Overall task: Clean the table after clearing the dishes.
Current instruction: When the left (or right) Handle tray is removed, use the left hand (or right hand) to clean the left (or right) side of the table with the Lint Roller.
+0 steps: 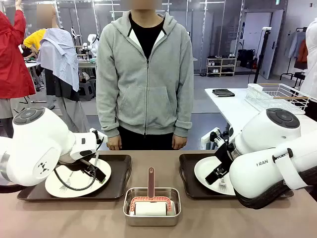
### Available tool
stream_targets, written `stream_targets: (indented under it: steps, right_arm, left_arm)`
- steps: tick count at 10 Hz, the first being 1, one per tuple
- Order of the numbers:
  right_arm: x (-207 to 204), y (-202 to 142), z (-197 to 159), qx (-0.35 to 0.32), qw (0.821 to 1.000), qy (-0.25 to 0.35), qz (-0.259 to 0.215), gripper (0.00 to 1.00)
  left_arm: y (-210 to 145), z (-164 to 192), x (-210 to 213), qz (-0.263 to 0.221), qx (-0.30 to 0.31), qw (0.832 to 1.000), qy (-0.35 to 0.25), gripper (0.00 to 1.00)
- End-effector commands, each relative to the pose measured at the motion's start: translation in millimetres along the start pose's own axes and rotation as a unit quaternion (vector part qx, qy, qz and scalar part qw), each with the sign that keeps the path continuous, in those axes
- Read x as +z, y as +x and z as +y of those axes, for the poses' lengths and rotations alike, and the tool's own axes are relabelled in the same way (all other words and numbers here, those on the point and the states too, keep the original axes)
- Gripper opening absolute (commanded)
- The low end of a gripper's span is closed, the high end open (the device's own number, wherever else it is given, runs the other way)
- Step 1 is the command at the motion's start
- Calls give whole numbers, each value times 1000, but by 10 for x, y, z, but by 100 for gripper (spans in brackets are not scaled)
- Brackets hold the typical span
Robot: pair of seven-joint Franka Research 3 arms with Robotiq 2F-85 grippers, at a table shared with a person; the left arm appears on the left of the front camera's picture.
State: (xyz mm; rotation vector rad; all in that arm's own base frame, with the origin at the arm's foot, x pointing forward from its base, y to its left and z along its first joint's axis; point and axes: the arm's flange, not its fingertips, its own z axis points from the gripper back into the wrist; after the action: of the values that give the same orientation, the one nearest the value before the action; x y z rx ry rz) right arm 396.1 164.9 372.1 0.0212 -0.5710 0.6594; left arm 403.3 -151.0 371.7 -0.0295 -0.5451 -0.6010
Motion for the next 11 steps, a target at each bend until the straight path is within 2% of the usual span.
stream_targets:
  steps: [1, 11]
  right_arm:
    - [0, 0, 0, 0, 1000, 0, 0, 100]
    - [0, 0, 0, 0, 1000, 0, 0, 100]
  left_arm:
    - [1, -2, 0, 0, 0, 1000, 0, 100]
    - [1, -2, 0, 0, 0, 1000, 0, 100]
